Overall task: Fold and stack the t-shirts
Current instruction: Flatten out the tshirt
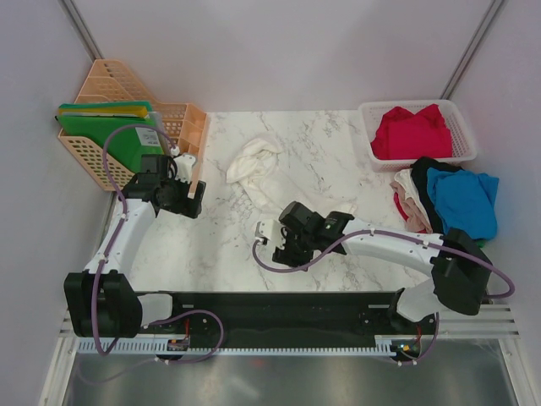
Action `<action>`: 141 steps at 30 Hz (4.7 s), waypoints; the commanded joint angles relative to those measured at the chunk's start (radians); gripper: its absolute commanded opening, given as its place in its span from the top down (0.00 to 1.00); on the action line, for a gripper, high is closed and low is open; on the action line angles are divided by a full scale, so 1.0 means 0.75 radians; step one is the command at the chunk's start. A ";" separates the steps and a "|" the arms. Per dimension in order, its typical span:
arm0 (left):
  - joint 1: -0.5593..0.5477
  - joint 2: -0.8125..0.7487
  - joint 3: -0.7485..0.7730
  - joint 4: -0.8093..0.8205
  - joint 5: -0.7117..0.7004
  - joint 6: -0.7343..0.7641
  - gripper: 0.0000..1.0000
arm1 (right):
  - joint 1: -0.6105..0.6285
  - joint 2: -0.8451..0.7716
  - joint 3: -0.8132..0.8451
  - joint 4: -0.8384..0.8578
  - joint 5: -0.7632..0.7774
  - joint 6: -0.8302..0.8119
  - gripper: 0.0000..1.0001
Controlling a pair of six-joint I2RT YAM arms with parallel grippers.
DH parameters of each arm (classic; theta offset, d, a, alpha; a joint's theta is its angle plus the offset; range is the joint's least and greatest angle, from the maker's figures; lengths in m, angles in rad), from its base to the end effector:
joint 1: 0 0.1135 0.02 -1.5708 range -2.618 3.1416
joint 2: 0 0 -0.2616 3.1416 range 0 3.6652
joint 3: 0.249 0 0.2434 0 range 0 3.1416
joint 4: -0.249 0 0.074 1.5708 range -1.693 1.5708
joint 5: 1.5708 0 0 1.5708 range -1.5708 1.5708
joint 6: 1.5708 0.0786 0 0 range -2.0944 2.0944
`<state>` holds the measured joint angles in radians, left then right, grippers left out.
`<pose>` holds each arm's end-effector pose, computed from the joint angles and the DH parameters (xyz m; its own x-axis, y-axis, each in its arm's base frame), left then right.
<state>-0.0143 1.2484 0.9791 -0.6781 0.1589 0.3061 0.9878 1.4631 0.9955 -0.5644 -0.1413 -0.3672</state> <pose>0.2688 -0.0163 0.2336 -0.7420 0.3082 -0.5954 0.3462 0.9366 0.0534 0.1600 0.2627 0.1905 -0.1300 -0.8428 -0.5223 -0.9782 0.1952 -0.0714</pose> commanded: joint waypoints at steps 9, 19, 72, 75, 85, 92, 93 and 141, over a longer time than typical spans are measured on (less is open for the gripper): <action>0.007 0.000 0.002 0.014 -0.005 0.050 0.00 | 0.035 0.094 -0.028 0.112 0.006 -0.014 0.36; 0.007 -0.010 -0.001 0.014 -0.020 0.058 0.00 | 0.037 0.280 -0.012 0.243 0.121 -0.079 0.34; 0.005 0.004 0.000 0.006 0.034 0.050 0.00 | -0.153 -0.339 0.949 0.192 0.935 -0.353 1.00; 0.007 0.000 -0.003 0.000 0.050 0.050 0.00 | -0.159 -0.301 0.953 0.204 0.945 -0.347 1.00; 0.007 -0.008 0.002 -0.004 0.064 0.054 0.00 | -0.161 -0.241 1.384 0.217 0.968 -0.388 1.00; 0.007 0.002 0.006 -0.006 0.079 0.050 0.00 | -0.245 -0.361 1.536 0.211 1.060 -0.468 1.00; 0.007 0.013 0.008 -0.008 0.083 0.048 0.00 | -0.278 -0.396 1.546 0.211 1.066 -0.466 1.00; 0.005 -0.006 0.040 -0.026 0.130 0.040 0.00 | -0.382 -0.365 1.229 0.170 0.757 -0.233 1.00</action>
<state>-0.0143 1.2304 0.9771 -0.7048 0.2211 0.3195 0.7223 1.2812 2.0514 -0.4721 0.4210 -0.5533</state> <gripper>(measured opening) 0.997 0.013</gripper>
